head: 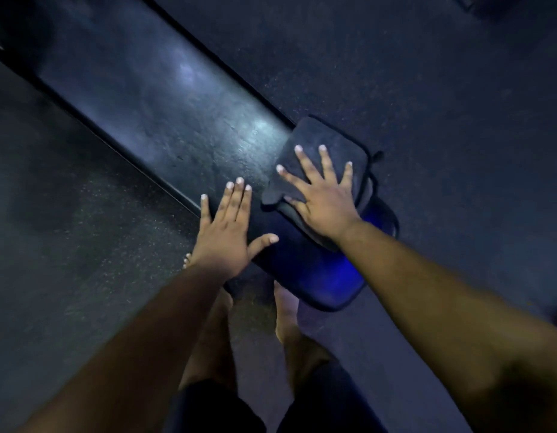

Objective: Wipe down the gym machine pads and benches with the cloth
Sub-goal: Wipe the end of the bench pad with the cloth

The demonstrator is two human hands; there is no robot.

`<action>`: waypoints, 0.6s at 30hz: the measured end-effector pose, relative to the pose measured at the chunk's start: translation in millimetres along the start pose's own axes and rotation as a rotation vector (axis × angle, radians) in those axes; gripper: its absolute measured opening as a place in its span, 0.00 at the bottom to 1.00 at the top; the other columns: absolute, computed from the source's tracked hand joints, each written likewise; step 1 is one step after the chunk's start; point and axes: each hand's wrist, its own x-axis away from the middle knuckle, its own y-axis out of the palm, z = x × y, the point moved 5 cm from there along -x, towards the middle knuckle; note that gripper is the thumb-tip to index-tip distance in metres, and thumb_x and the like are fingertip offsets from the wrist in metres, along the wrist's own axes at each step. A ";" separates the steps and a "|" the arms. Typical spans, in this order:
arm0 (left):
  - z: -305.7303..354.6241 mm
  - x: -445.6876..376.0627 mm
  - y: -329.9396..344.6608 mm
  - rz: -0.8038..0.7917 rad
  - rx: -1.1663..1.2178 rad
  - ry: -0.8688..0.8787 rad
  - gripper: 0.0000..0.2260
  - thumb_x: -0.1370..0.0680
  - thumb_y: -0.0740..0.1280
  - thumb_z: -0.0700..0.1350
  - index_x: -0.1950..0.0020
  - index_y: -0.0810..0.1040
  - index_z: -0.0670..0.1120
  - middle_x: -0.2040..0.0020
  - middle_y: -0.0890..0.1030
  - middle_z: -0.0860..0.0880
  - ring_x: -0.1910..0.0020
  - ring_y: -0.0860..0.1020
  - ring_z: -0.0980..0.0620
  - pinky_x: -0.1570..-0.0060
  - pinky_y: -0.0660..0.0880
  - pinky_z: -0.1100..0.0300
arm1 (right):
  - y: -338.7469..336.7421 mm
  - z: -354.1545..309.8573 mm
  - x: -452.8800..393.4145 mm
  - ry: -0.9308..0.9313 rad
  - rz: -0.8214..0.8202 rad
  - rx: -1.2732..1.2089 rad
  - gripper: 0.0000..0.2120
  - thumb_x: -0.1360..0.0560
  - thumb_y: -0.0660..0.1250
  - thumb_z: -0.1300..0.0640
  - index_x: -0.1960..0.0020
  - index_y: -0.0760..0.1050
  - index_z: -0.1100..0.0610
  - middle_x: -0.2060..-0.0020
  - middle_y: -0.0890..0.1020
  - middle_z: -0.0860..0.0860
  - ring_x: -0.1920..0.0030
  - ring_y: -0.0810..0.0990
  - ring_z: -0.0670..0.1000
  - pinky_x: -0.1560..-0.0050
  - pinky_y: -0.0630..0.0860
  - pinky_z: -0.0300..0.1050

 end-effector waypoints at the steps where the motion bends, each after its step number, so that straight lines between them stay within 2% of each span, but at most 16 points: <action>1: 2.2 4.2 0.7 -0.011 -0.003 -0.001 0.49 0.26 0.36 0.77 0.16 0.41 0.44 0.16 0.40 0.46 0.17 0.38 0.49 0.21 0.38 0.36 | 5.5 12.7 18.4 0.008 0.009 -0.010 0.29 0.18 0.56 0.36 0.20 0.51 0.32 0.17 0.44 0.44 0.17 0.40 0.59 0.29 0.46 0.82; 5: 10.6 24.3 6.7 -0.070 -0.034 -0.007 0.50 0.27 0.33 0.78 0.16 0.40 0.44 0.17 0.36 0.48 0.18 0.34 0.51 0.21 0.37 0.36 | 27.3 53.9 114.6 0.107 -0.013 -0.002 0.36 0.22 0.68 0.44 0.20 0.53 0.34 0.16 0.48 0.45 0.17 0.44 0.57 0.29 0.53 0.81; 7: 13.0 34.2 12.3 -0.083 -0.011 -0.031 0.50 0.27 0.33 0.78 0.16 0.38 0.45 0.17 0.33 0.49 0.19 0.31 0.53 0.21 0.35 0.38 | 44.7 37.3 155.7 0.094 -0.087 0.034 0.41 0.25 0.71 0.48 0.19 0.53 0.36 0.16 0.50 0.48 0.17 0.45 0.60 0.30 0.53 0.82; 9: 11.5 43.6 19.2 -0.065 0.044 -0.087 0.49 0.28 0.33 0.78 0.17 0.36 0.46 0.18 0.32 0.49 0.19 0.31 0.53 0.21 0.34 0.38 | 59.3 6.8 178.3 -0.017 -0.131 0.054 0.44 0.28 0.75 0.47 0.19 0.55 0.38 0.17 0.53 0.51 0.18 0.48 0.63 0.32 0.53 0.85; 11: 5.3 52.2 26.0 -0.026 0.122 -0.144 0.49 0.27 0.35 0.79 0.16 0.38 0.46 0.18 0.33 0.50 0.19 0.33 0.53 0.21 0.35 0.38 | 57.9 -9.8 159.5 -0.186 -0.133 0.089 0.42 0.28 0.74 0.45 0.20 0.56 0.37 0.17 0.52 0.50 0.18 0.49 0.64 0.35 0.51 0.88; 13: -8.0 57.6 31.5 0.038 0.189 -0.183 0.49 0.26 0.38 0.79 0.16 0.40 0.46 0.17 0.36 0.52 0.19 0.34 0.54 0.21 0.37 0.37 | 43.1 -32.1 107.0 -0.317 -0.081 0.124 0.37 0.24 0.69 0.43 0.20 0.55 0.37 0.16 0.48 0.47 0.18 0.43 0.64 0.37 0.46 0.89; 16: -32.2 58.2 27.0 0.158 0.277 -0.218 0.48 0.24 0.41 0.77 0.16 0.42 0.44 0.17 0.38 0.50 0.18 0.37 0.54 0.21 0.38 0.38 | 12.0 -88.8 5.6 -0.175 -0.049 -0.041 0.29 0.17 0.58 0.41 0.19 0.51 0.35 0.17 0.43 0.43 0.19 0.33 0.62 0.36 0.34 0.87; 18: -51.0 62.4 14.9 0.270 0.395 -0.276 0.48 0.24 0.43 0.76 0.16 0.43 0.42 0.16 0.40 0.47 0.17 0.39 0.52 0.21 0.38 0.41 | 3.0 -144.5 -34.7 -0.182 -0.056 -0.050 0.30 0.17 0.59 0.43 0.19 0.50 0.35 0.17 0.43 0.42 0.20 0.32 0.62 0.37 0.32 0.86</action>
